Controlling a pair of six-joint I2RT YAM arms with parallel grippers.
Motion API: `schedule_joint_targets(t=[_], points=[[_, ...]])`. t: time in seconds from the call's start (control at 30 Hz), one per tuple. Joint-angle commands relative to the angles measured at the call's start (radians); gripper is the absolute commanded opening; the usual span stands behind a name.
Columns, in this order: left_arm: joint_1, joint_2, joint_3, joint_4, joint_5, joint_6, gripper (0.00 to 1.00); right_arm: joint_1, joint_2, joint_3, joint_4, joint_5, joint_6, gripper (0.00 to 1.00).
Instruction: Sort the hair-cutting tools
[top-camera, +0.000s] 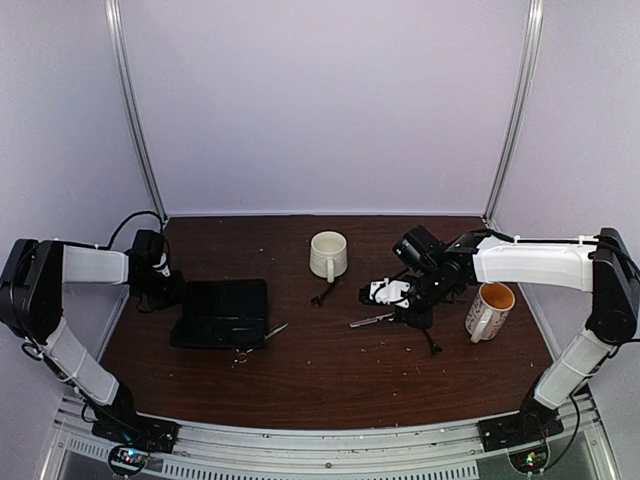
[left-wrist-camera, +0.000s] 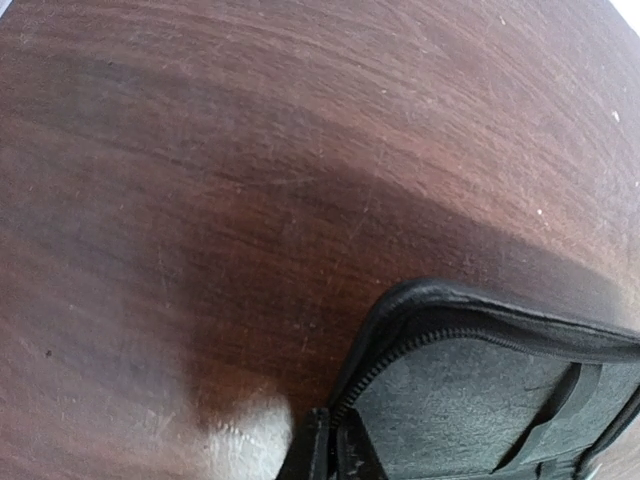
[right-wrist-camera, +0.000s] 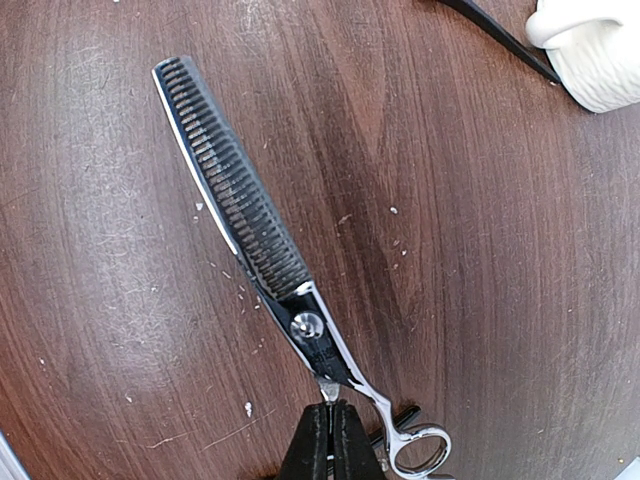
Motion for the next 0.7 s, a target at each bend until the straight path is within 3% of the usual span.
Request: schedule_joint_targets(t=[0.0, 0.17, 0.3, 0.4, 0.53, 0.67], points=[[0.004, 0.026, 0.026, 0.008, -0.011, 0.021, 0.02, 0.001, -0.019, 0.024, 0.007, -0.006, 0.009, 0.0], [0.005, -0.056, -0.001, -0.011, -0.003, 0.02, 0.0, 0.001, -0.025, 0.016, 0.007, -0.006, 0.01, 0.0], [0.004, -0.22, 0.041, -0.144, -0.032, 0.053, 0.0, 0.001, -0.034, 0.012, 0.004, 0.002, 0.012, 0.0], [0.004, -0.284, 0.077, -0.203, 0.072, 0.087, 0.0, -0.004, -0.04, 0.012, 0.005, -0.006, 0.015, 0.0], [0.001, -0.34, 0.08, -0.199, 0.337, 0.081, 0.0, -0.014, -0.039, 0.026, -0.004, -0.013, 0.021, 0.0], [-0.02, -0.442, 0.07, -0.181, 0.423, 0.012, 0.0, -0.036, -0.063, 0.034, -0.01, -0.029, 0.035, 0.0]])
